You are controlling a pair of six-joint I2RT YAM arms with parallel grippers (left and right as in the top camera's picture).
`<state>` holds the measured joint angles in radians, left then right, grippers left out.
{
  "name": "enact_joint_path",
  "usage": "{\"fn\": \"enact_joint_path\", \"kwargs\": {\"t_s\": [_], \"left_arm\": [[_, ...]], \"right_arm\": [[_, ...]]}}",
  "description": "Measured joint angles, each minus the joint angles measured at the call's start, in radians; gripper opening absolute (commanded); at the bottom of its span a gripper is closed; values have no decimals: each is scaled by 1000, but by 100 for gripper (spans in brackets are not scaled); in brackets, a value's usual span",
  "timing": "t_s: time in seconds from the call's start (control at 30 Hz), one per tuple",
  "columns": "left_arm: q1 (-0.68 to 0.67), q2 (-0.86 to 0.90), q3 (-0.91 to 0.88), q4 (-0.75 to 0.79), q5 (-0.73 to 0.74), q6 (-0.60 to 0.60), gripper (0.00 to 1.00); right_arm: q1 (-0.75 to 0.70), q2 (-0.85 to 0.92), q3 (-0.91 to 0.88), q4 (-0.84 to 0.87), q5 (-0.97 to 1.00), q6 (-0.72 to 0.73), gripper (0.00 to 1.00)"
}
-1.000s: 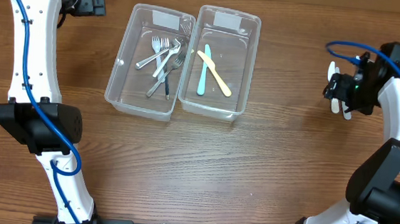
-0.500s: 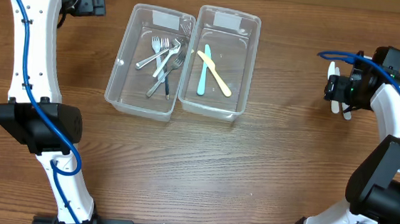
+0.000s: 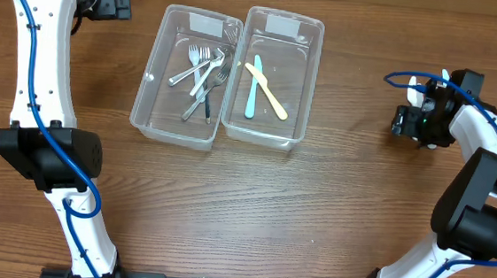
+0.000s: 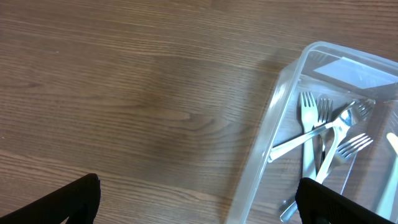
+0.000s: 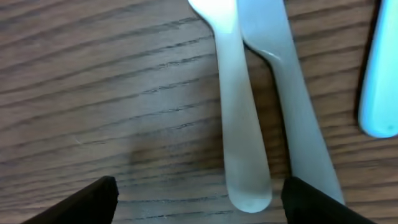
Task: Pack container
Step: 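Move the right gripper back and grasp a white plastic knife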
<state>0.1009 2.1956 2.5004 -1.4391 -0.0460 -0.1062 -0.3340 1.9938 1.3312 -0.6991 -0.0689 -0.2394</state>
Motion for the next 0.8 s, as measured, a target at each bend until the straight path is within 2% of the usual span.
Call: {"fn": "enact_joint_path", "kwargs": {"t_s": [0.27,0.37,0.47,0.57,0.67,0.8], "left_arm": [[0,0,0,0,0,0,100],[0,0,0,0,0,0,100],[0,0,0,0,0,0,100],[0,0,0,0,0,0,100],[0,0,0,0,0,0,100],[0,0,0,0,0,0,100]], "right_arm": [[0,30,1,10,10,0,86],[1,31,1,10,11,-2,67],[0,35,4,7,24,3,55],[0,36,6,3,28,8,54],[0,36,6,-5,30,32,50],[0,36,13,-52,31,60,38]]}}
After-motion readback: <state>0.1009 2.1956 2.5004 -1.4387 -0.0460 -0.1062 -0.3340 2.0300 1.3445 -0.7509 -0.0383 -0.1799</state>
